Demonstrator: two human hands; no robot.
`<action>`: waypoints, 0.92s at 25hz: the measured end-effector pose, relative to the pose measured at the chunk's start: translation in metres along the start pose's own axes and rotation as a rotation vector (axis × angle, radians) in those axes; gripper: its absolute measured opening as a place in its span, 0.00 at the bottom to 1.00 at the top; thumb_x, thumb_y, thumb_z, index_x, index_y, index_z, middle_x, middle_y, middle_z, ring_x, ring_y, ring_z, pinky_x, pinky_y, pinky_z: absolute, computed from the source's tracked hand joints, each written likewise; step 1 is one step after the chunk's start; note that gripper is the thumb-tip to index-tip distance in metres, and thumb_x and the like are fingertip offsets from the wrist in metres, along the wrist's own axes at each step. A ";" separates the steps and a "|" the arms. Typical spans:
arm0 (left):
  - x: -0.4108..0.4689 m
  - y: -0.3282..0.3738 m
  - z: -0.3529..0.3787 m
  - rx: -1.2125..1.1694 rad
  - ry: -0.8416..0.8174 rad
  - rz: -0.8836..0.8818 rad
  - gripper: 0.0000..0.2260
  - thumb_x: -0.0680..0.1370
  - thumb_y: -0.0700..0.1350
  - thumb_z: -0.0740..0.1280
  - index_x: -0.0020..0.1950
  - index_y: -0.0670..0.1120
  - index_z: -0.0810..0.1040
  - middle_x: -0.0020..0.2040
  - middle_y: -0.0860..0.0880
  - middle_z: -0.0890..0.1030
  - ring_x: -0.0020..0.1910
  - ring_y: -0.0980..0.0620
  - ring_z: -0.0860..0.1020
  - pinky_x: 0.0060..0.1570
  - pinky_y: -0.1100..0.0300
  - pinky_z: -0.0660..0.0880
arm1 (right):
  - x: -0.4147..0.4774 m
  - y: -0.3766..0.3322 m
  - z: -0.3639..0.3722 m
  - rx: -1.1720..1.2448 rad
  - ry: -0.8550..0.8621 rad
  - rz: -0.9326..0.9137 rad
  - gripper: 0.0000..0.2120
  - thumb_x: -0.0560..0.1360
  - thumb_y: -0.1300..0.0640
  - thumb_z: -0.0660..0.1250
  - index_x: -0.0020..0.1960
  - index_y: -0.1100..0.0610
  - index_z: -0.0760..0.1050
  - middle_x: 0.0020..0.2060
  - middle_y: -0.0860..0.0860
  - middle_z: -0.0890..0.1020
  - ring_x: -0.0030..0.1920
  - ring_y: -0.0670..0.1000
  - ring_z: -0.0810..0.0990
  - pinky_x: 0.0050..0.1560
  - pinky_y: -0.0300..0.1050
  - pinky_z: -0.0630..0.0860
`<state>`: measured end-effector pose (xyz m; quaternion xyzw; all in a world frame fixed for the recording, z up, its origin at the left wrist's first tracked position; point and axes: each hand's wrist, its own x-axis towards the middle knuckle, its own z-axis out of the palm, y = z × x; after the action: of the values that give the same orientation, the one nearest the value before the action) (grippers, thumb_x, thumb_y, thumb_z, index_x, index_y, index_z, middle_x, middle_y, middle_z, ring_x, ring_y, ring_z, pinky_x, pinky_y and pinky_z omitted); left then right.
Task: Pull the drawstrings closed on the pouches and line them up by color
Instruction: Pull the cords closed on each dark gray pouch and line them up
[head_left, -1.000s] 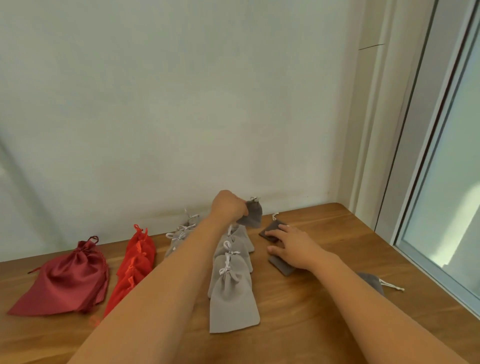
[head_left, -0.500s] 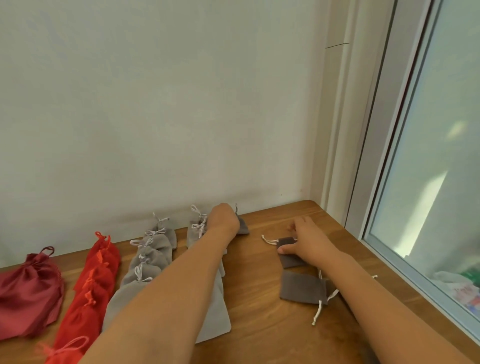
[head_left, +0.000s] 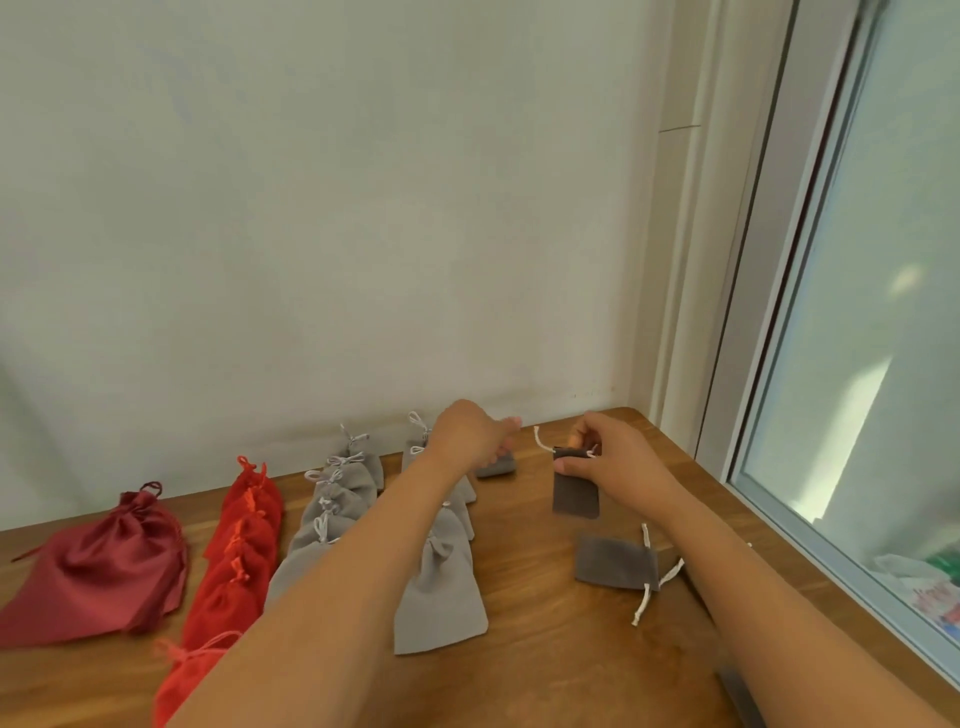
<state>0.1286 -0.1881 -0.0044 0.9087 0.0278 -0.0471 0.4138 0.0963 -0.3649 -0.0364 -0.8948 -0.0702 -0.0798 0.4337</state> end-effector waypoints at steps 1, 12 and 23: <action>-0.017 -0.004 -0.005 -0.120 -0.034 0.004 0.18 0.75 0.58 0.66 0.39 0.44 0.83 0.40 0.48 0.84 0.42 0.50 0.81 0.51 0.55 0.78 | -0.008 -0.012 0.000 0.052 0.010 -0.044 0.11 0.69 0.58 0.75 0.41 0.54 0.72 0.39 0.47 0.79 0.39 0.43 0.75 0.36 0.34 0.68; -0.168 -0.073 -0.056 -0.920 0.031 0.056 0.08 0.78 0.41 0.66 0.52 0.40 0.82 0.48 0.43 0.85 0.48 0.48 0.83 0.52 0.58 0.78 | -0.098 -0.117 0.055 0.369 -0.191 -0.297 0.08 0.69 0.59 0.76 0.42 0.54 0.76 0.41 0.49 0.83 0.43 0.44 0.81 0.44 0.36 0.77; -0.185 -0.148 -0.075 -1.315 0.357 0.088 0.14 0.83 0.42 0.53 0.49 0.41 0.77 0.39 0.46 0.85 0.42 0.51 0.83 0.46 0.57 0.77 | -0.105 -0.132 0.103 0.226 -0.295 -0.240 0.09 0.75 0.63 0.69 0.54 0.57 0.82 0.34 0.40 0.80 0.33 0.34 0.77 0.38 0.27 0.71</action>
<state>-0.0636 -0.0370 -0.0464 0.4624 0.0816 0.1472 0.8706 -0.0239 -0.2087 -0.0202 -0.8277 -0.2476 0.0092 0.5036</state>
